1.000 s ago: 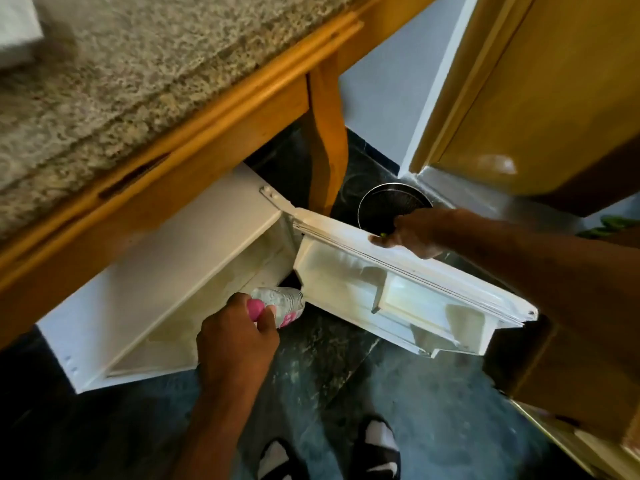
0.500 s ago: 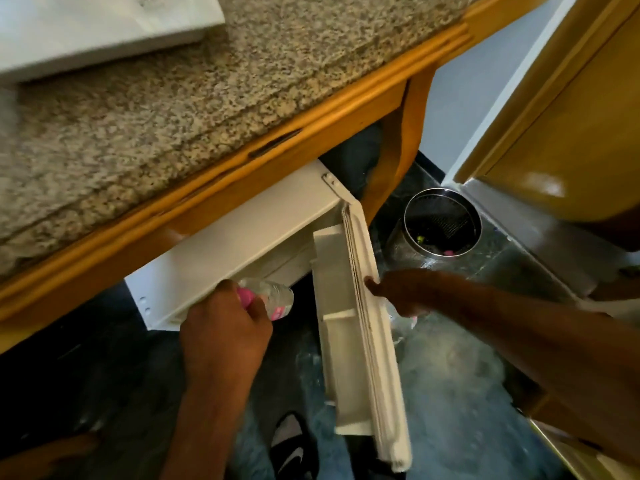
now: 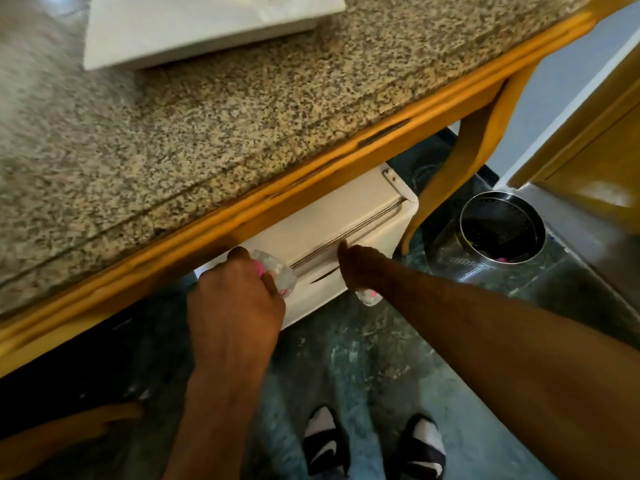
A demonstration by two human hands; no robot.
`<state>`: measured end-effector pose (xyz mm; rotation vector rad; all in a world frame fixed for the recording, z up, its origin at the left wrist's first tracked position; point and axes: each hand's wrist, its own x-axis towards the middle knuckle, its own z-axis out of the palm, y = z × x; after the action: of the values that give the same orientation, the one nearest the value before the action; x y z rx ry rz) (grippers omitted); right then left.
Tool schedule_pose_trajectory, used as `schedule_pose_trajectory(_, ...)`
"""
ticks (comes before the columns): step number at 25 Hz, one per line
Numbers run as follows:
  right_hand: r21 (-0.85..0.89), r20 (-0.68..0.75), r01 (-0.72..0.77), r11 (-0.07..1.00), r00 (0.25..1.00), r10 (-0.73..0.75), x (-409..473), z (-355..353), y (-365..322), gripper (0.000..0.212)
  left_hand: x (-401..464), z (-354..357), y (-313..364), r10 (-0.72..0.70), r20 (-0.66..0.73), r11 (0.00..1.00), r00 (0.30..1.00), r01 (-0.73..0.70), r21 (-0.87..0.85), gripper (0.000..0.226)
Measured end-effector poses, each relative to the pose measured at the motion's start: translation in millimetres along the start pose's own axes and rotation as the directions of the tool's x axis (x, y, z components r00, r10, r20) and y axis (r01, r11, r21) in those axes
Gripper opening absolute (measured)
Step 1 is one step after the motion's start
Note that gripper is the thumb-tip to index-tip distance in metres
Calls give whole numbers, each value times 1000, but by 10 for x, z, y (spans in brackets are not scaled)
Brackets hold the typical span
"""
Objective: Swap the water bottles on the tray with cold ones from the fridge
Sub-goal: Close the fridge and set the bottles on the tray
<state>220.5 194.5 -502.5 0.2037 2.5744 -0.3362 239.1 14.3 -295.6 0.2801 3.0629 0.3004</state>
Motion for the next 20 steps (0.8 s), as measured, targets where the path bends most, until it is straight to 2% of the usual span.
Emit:
schedule_pose_trajectory(3,-11,13,-33,999,999,33,-2,-67,-111,70,42,37,-54,20,30,1000,999,-20,20,21)
schedule_pose_trajectory(5,-22,5,-33,999,999,33,-117,-158,-132,58,44,88,-45,49,69,998,996,-51,40,20)
schedule_pose_trajectory(8,-80,-17,69,994,997,-71,-525,-549,-279,37,-27,-8,-11,90,129,995,988,-93,22,24)
schedule_pose_trajectory(11,-64,-46,156,986,986,-159,-1082,-1110,-526,31,-131,-268,85,122,195,993,973,-121,-17,28)
schedule_pose_trajectory(16,-80,-173,298,951,936,-308,-2322,-2402,-893,16,-388,-1504,333,295,149,949,944,-308,70,14)
schedule_pose_trajectory(20,-98,-298,300,949,901,-316,-3087,-3438,-1093,14,-387,-2742,519,303,79,951,950,-307,40,15)
